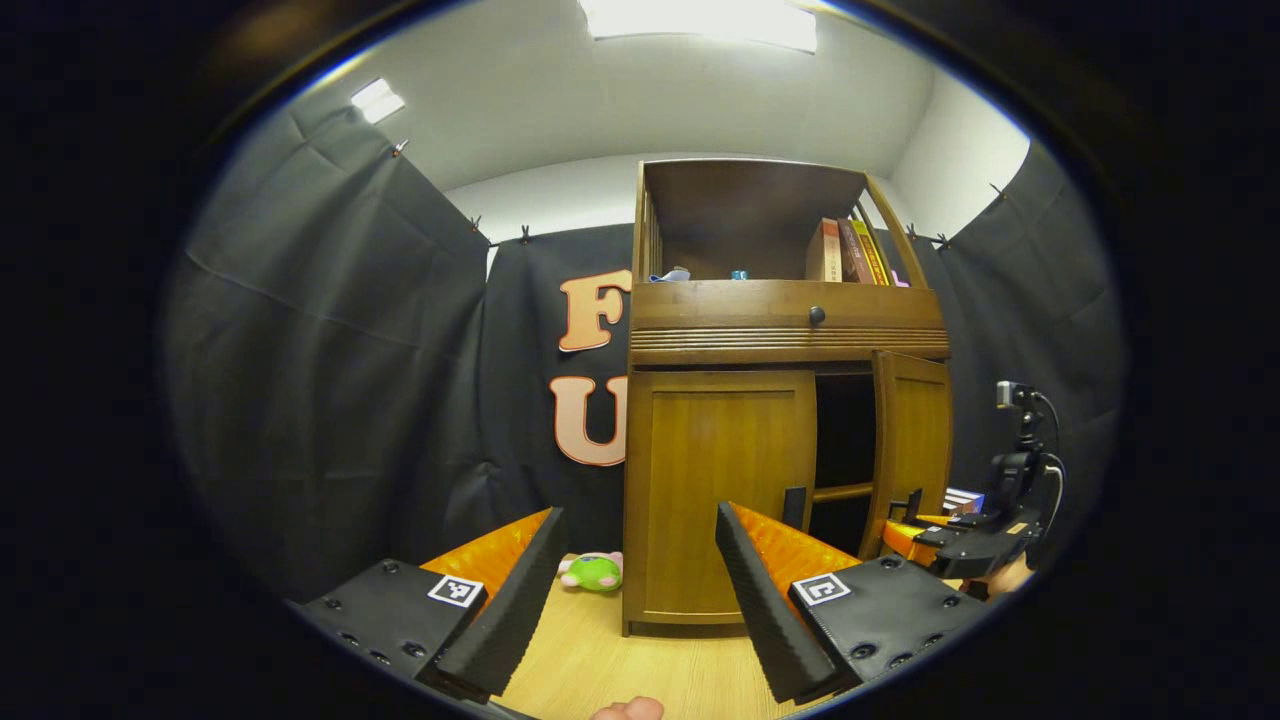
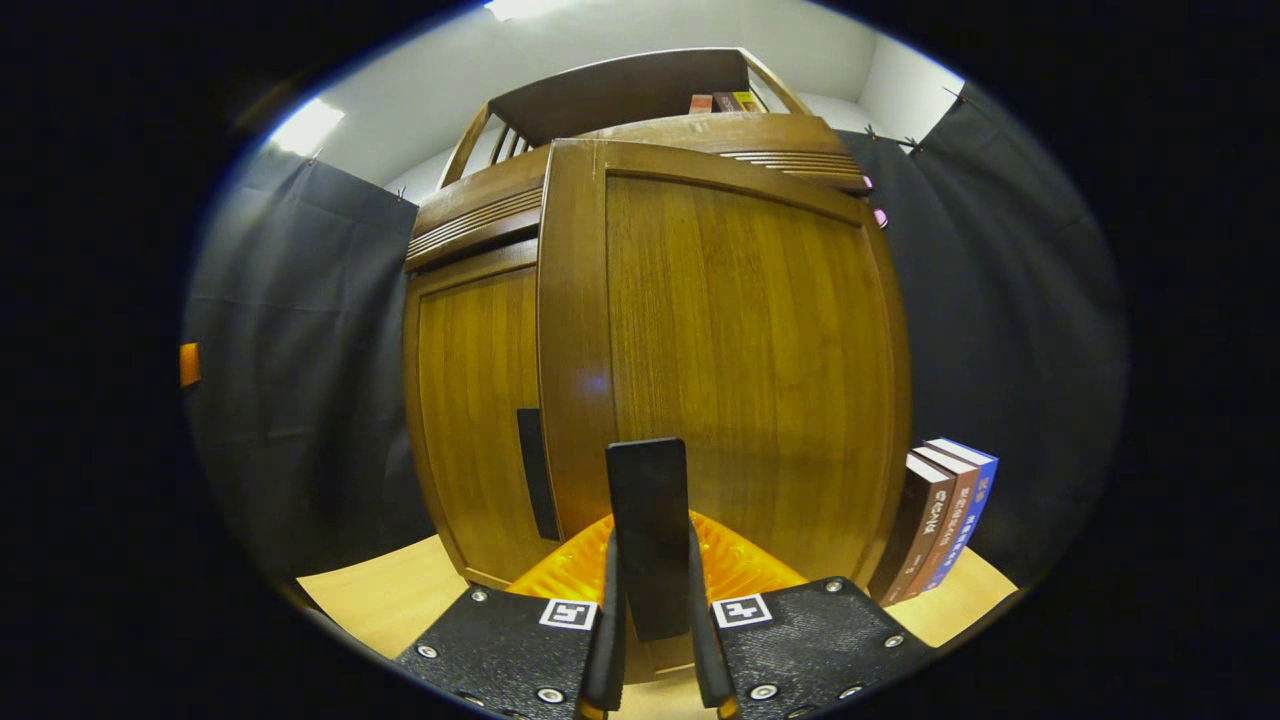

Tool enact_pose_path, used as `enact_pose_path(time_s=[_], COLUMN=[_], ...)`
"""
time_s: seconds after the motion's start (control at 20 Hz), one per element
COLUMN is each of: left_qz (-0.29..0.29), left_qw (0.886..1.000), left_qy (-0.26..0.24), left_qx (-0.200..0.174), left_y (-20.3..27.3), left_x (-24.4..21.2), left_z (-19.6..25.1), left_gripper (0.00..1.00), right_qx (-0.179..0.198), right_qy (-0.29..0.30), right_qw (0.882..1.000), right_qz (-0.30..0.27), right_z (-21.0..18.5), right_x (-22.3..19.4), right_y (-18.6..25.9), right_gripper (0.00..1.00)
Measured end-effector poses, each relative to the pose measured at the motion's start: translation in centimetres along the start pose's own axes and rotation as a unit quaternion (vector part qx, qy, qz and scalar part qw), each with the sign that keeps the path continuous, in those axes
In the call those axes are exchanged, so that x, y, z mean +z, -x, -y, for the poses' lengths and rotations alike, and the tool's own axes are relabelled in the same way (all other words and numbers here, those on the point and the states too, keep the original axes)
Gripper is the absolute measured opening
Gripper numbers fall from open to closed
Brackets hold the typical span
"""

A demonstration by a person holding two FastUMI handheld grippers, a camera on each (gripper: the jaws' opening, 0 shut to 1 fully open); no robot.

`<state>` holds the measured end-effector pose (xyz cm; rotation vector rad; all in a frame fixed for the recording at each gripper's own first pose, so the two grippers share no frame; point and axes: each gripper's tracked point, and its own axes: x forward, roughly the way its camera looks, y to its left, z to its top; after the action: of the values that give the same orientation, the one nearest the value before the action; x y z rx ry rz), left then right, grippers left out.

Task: Open the right door of the double-door shoe cabinet with the right hand, and open the left door with the left hand.

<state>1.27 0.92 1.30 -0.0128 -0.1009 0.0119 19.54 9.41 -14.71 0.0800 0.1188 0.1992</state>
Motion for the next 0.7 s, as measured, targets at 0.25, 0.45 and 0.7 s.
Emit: enact_pose_path(time_s=[0.25, 0.45, 0.7], left_qz=[-0.004, -0.006, -0.004], left_qw=[1.0, 1.0, 0.999], left_qy=[0.001, 0.002, 0.013], left_qx=[-0.013, -0.025, -0.038], left_y=[0.0, -0.3, -0.4], left_x=[-0.2, -0.4, -0.7], left_z=[1.5, 3.1, 5.0], left_gripper=[0.96, 0.96, 0.96], right_qx=[-0.011, -0.022, -0.049], right_qy=[-0.002, -0.001, -0.001], right_qw=[1.0, 1.0, 0.999], right_qz=[-0.007, -0.012, -0.024], right_z=[2.3, 4.6, 7.7], right_x=[0.0, 0.2, 0.1], right_y=[3.6, 6.0, 8.7], right_gripper=[0.28, 0.27, 0.24])
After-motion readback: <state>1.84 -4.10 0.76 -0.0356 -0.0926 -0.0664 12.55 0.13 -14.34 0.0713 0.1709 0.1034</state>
